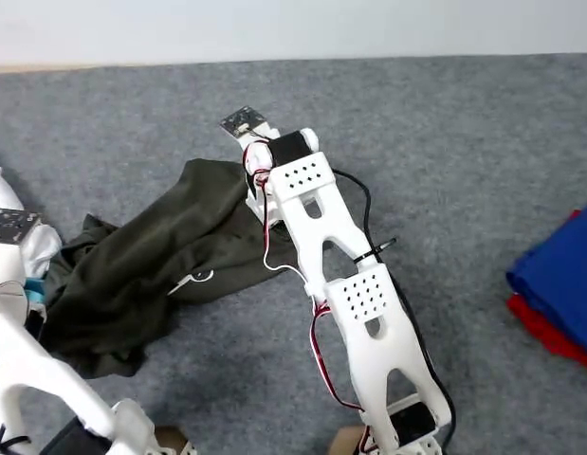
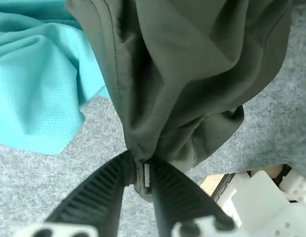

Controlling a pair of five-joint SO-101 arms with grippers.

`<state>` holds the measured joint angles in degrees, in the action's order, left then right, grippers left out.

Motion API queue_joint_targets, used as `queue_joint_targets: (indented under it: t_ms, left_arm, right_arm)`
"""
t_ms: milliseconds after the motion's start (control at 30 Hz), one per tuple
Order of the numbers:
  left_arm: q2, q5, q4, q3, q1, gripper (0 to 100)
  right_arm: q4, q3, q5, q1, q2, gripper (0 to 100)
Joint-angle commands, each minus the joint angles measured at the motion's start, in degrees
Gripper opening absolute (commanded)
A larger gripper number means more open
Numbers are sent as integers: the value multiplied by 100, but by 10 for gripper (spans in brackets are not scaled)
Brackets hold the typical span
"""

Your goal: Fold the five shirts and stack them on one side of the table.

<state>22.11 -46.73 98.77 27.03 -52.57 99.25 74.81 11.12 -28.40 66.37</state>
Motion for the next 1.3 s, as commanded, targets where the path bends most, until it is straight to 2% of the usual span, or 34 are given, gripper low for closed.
queue_joint_targets:
  t_ms: [0, 300, 567, 700, 1067, 1267]
  left_arm:
    - [237, -9, -44, -22, -9, 2]
    - [246, -9, -44, -57, -9, 2]
    - [246, 0, -9, -505, -35, 2]
    - [246, 18, 0, -752, -35, 2]
    - [246, 1240, -26, -2158, 62, 2]
    - [229, 1477, -53, -2229, 941, 2]
  right_arm:
    - [92, 308, -9, -40, -154, 10]
    - [295, 290, 9, -31, -1086, 10]
    - [321, 255, 589, 31, -2387, 10]
    - [330, 255, 633, 251, -2870, 10]
    - [338, 237, 765, 1130, -3960, 10]
    - [330, -624, 800, 1235, -4321, 10]
